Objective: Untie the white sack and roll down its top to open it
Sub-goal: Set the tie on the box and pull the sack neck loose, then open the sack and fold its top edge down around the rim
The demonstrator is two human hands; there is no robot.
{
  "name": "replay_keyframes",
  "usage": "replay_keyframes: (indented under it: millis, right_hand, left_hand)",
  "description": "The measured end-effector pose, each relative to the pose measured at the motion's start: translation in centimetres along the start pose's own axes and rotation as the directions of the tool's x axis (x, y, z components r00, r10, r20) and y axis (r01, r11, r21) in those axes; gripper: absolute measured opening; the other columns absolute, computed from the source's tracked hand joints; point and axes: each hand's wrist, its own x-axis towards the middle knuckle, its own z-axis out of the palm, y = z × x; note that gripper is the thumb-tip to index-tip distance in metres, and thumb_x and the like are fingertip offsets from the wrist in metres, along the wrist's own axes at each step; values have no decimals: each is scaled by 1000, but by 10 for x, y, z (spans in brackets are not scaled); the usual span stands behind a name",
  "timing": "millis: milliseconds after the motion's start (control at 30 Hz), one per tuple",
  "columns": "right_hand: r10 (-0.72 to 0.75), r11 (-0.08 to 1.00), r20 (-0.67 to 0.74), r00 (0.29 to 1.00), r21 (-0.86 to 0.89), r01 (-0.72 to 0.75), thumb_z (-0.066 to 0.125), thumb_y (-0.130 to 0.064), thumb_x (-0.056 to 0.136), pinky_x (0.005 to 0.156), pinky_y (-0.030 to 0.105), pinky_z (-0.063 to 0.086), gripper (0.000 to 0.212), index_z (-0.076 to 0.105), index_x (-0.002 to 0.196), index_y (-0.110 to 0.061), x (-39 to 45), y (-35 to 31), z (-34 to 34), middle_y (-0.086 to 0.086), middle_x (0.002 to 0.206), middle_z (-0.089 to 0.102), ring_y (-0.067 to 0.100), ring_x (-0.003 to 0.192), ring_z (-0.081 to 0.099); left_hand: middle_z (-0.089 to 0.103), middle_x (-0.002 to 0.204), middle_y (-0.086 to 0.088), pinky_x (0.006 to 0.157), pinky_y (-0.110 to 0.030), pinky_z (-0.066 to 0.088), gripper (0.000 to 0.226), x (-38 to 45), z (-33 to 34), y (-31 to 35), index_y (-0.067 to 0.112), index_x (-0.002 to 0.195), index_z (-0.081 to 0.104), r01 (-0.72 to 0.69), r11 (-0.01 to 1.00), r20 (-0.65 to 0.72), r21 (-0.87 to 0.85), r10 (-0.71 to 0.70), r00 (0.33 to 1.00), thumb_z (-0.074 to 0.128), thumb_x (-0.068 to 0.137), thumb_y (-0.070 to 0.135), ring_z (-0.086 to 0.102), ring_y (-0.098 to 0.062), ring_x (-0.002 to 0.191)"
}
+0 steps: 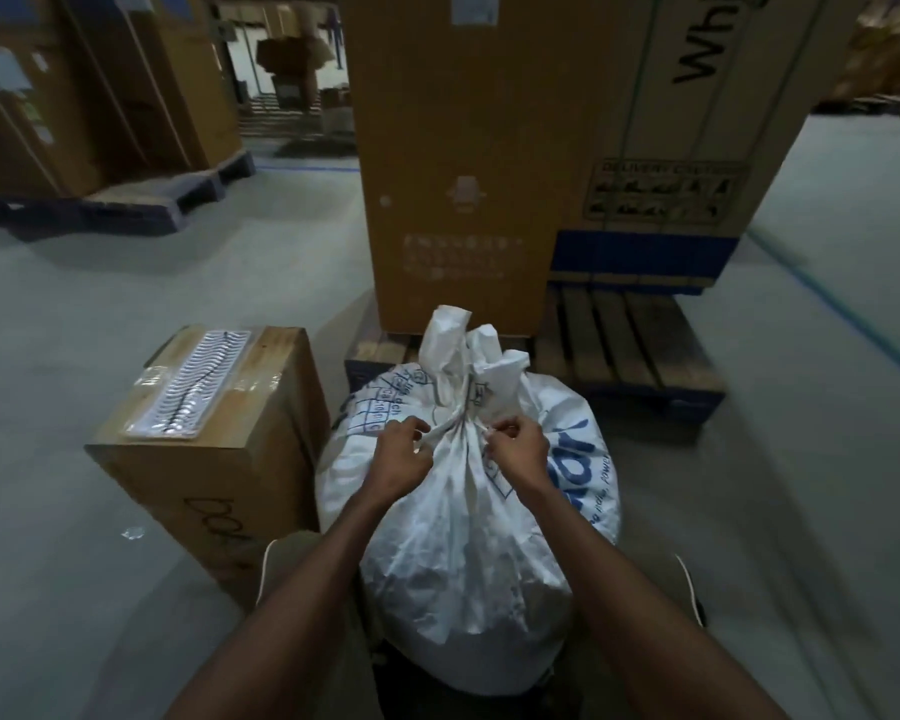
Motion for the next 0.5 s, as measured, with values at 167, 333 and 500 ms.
replay_keyframes:
  millis: [167,333,500]
  right_hand:
    - [-40,987,22,999,-157,43,67,-9,84,82,38,59,13,68,93,-18,56,23,6,1,91,71,22,88,69]
    - [-100,950,87,991,-287,121,72,-19,87,86,36,54,12,64,92,-26,95,31,34,-2,98,70,20,95,67]
    - [-60,860,115,992,-498,110,70,-54,88,77,32,41,41,60,107,-19,110,13,41,-3,103,60,19,96,56]
  left_hand:
    - [58,116,-7,95,-30,48,30,50,40,-13,15,120,66,-2,998,-7,-66,2,1000,69,91,19,59,-22,110]
    - [64,119,-6,91,-35,53,50,94,60,-12,16,135,57,38,989,-15,-144,-40,999,70,91,35,64,-21,103]
    - [68,95,4,76,-32,53,45,101,68,-4,22,133,55,32,994,26,-103,-30,999,65,94,43,66,-15,84]
